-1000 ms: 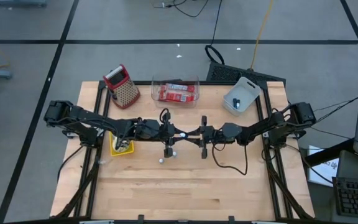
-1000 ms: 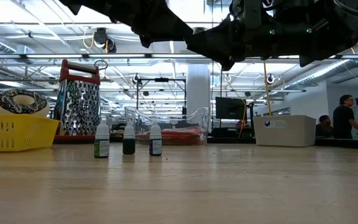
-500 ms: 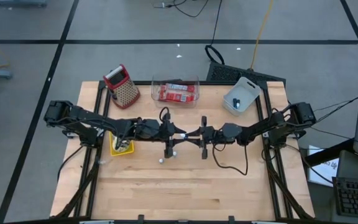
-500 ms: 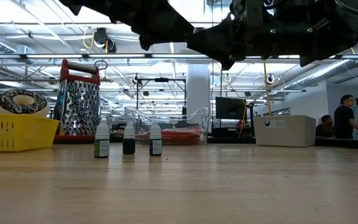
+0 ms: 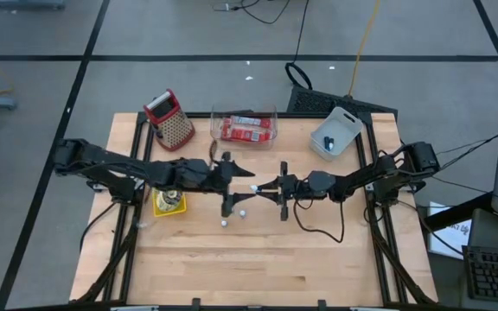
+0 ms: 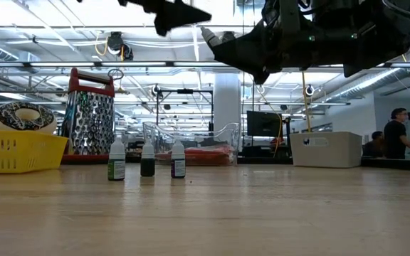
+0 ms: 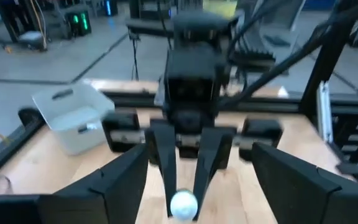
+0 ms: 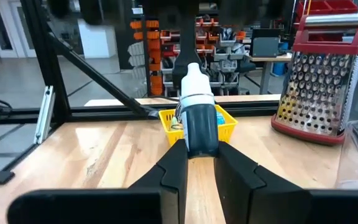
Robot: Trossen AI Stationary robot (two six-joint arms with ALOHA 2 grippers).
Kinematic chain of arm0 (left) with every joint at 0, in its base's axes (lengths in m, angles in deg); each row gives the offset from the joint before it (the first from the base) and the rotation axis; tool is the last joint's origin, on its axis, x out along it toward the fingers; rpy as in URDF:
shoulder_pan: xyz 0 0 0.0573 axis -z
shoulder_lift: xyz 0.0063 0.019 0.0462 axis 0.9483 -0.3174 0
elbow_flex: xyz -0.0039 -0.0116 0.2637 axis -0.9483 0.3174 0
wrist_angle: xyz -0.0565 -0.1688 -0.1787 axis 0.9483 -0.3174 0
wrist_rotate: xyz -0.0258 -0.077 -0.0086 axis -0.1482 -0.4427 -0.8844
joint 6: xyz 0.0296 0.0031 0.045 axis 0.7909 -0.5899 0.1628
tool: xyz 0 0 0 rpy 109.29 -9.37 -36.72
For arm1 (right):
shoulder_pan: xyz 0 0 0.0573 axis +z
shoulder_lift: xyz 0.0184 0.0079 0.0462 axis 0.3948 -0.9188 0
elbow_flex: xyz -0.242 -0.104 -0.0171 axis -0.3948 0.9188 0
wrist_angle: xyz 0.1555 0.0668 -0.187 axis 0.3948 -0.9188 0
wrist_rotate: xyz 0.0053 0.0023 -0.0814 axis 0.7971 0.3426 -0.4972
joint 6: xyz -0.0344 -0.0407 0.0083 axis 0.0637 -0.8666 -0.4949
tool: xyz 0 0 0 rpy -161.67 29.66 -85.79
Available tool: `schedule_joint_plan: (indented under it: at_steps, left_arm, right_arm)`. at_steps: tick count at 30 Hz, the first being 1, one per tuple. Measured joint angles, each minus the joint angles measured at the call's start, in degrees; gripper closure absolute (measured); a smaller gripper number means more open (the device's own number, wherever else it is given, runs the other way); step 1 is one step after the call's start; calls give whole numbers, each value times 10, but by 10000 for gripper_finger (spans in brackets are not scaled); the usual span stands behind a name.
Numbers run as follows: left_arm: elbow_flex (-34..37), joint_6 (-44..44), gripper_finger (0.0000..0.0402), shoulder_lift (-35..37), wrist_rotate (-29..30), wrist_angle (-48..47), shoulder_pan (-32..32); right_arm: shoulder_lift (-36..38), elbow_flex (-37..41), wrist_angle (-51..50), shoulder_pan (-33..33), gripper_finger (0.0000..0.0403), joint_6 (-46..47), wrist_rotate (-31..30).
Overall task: Pick & Place Food Item
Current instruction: Put the left black food coloring bottle into the white bin
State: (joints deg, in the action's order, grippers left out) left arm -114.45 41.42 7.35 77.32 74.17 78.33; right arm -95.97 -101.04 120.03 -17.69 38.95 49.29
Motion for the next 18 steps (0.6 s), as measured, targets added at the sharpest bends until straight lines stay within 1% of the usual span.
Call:
schedule_joint_plan:
  at_steps: [5,7,10,13,18]
  left_arm:
    - [-1,21,102,68,0,-56,0]
    - [1,28,101,98,2,-99,-1]
    - [15,26,101,127,2,-120,-8]
    - [52,21,99,156,3,-114,-15]
    - [135,-2,102,190,3,-58,-37]
  right_arm:
    - [0,0,0,0,353,6,0]
    - [0,0,1,0,353,3,0]
    - [3,0,-2,-7,353,2,1]
    - [18,0,-16,-19,353,2,0]
    - [66,22,-46,-41,353,5,0]
